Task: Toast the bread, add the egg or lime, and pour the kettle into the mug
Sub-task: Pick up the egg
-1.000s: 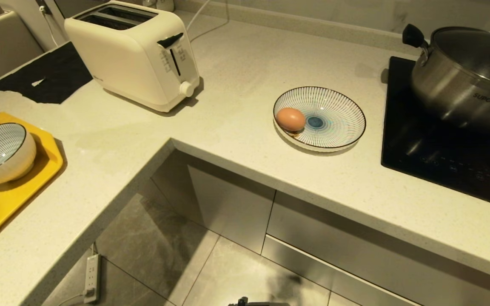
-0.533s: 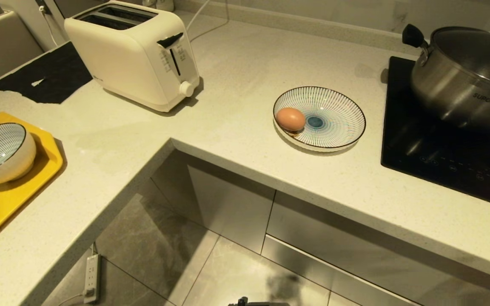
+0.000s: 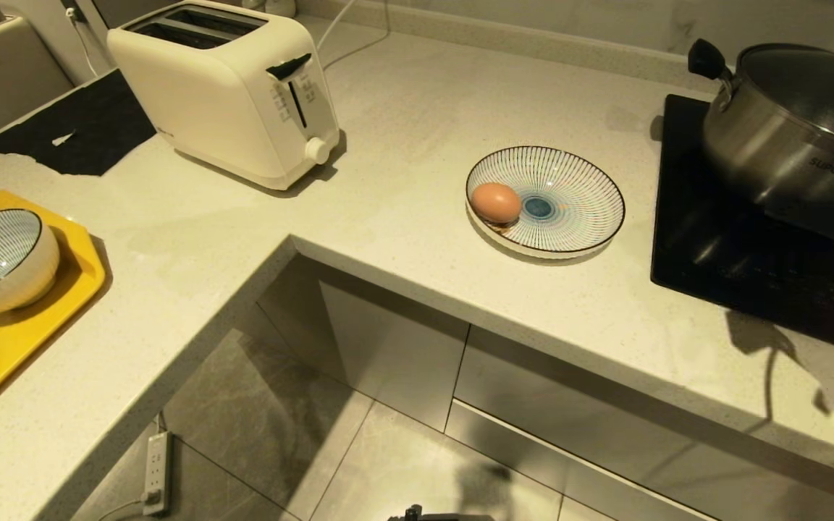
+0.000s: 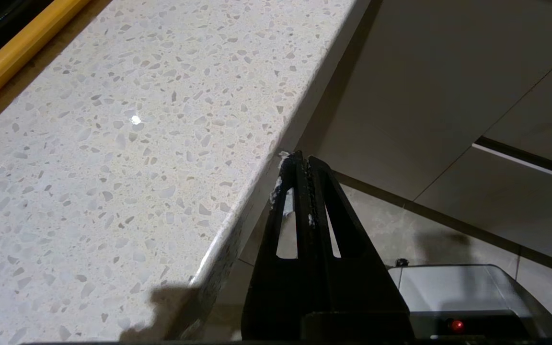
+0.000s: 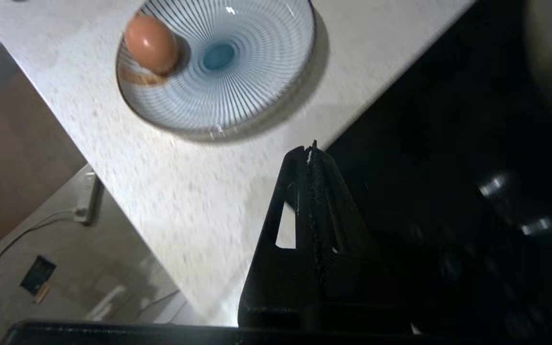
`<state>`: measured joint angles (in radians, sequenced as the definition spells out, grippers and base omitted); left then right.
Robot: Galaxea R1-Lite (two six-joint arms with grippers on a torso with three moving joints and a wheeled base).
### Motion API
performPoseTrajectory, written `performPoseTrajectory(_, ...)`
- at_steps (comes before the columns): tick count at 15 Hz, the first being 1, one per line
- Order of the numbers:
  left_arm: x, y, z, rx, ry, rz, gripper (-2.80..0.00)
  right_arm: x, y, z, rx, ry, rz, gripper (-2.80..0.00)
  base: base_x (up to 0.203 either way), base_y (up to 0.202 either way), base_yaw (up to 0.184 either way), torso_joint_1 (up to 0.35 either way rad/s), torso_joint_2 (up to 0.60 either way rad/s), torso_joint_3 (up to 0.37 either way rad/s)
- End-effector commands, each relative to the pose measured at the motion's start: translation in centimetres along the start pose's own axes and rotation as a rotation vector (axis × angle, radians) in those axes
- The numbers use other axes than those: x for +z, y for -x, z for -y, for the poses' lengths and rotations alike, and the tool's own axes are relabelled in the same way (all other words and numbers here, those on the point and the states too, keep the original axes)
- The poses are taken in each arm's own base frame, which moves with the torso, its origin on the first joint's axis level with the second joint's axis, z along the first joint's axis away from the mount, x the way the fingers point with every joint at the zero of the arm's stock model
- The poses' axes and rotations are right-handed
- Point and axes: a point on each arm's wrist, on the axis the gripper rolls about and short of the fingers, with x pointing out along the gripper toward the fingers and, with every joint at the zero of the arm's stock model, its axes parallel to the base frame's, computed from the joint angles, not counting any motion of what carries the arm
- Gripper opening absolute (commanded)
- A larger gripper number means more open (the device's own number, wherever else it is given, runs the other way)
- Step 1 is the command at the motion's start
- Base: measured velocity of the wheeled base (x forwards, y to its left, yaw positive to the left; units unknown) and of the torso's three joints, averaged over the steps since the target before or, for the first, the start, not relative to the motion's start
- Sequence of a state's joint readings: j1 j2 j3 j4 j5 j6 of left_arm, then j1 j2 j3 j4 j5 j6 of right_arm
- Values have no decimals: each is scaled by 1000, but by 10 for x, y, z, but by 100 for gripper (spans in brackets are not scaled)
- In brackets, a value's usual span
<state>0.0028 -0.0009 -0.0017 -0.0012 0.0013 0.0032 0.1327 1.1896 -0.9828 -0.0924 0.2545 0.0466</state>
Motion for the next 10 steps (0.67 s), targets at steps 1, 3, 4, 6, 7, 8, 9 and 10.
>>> performPoseTrajectory(1, 0, 0, 0, 1, 0, -1, -280, 9, -58, 2, 48, -10, -62, -280, 0, 0, 0, 0, 0, 0)
performPoseTrajectory(3, 0, 0, 0, 1, 0, -1, -280, 22, -76, 2, 58, 1, -40, -280, 0, 0, 0, 0, 0, 0)
performPoseTrajectory(4, 0, 0, 0, 1, 0, 1, -280, 20, -85, 2, 67, 12, -50, -280, 0, 0, 0, 0, 0, 0)
performPoseTrajectory(6, 0, 0, 0, 1, 0, -1, -280, 15, -99, 1, 80, 53, -71, -280, 0, 0, 0, 0, 0, 0)
performPoseTrajectory(7, 0, 0, 0, 1, 0, -1, -280, 16, -104, -2, 92, 61, -65, -280, 0, 0, 0, 0, 0, 0)
performPoseTrajectory(8, 0, 0, 0, 1, 0, -1, -280, 17, -109, -5, 105, 68, -47, -280, 0, 0, 0, 0, 0, 0)
performPoseTrajectory(9, 0, 0, 0, 1, 0, 0, -280, 20, -112, -9, 116, 74, -32, -280, 0, 0, 0, 0, 0, 0)
performPoseTrajectory(10, 0, 0, 0, 1, 0, -1, -280, 21, -116, -15, 121, 78, -25, 0, 0, 0, 0, 0, 0, 0)
